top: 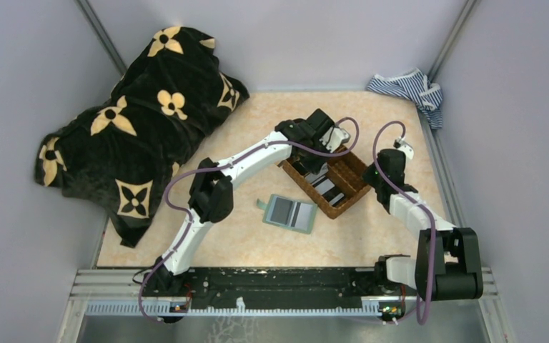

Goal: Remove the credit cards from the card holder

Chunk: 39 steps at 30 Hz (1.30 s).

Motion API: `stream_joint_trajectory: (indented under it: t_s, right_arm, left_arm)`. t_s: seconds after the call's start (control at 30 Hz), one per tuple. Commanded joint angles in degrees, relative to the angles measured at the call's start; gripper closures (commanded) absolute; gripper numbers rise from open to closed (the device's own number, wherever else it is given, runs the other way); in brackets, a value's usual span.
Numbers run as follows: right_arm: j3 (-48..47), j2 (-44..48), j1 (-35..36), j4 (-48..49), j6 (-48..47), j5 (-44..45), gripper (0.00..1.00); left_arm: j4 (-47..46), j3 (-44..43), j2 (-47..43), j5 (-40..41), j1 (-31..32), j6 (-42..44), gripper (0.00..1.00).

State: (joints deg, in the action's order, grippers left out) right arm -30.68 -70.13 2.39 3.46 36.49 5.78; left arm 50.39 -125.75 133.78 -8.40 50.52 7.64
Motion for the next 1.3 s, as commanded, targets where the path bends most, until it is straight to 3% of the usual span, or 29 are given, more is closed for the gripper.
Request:
stream_joint_trajectory:
  t_s: [0.0, 0.53, 0.77, 0.83, 1.03, 1.13, 1.27]
  right_arm:
    - [0.2, 1.5, -0.3, 3.3, 0.4, -0.8, 1.0]
    - [0.6, 0.8, -0.3, 4.4, 1.0, -1.6, 1.0]
    - [0.7, 0.7, -0.3, 4.5, 1.0, -1.7, 1.0]
    - [0.8, 0.7, -0.3, 4.7, 1.0, -1.7, 1.0]
    - [0.9, -0.3, -0.3, 5.4, 1.2, -2.4, 1.0]
    - [0.9, -0.4, -0.3, 5.5, 1.3, -2.5, 1.0]
    - [0.9, -0.4, -0.3, 5.4, 1.2, -2.6, 1.0]
  left_arm:
    - [1.7, 2.1, 1.5, 0.0, 0.5, 1.0, 0.97]
    - [1.6, 2.7, 4.7, 0.5, 1.0, 0.0, 0.96]
    - [0.9, 2.9, 4.0, 1.9, 0.8, -0.9, 0.77]
    - [0.9, 2.9, 3.6, 2.9, 0.8, -1.3, 0.75]
    - [0.8, 4.2, 2.2, 6.0, 0.7, -1.5, 0.85]
    - [1.0, 4.5, 1.7, 6.9, 0.4, -2.1, 0.99]
    - [0.9, 5.2, 0.9, 6.3, -0.5, -4.1, 1.0]
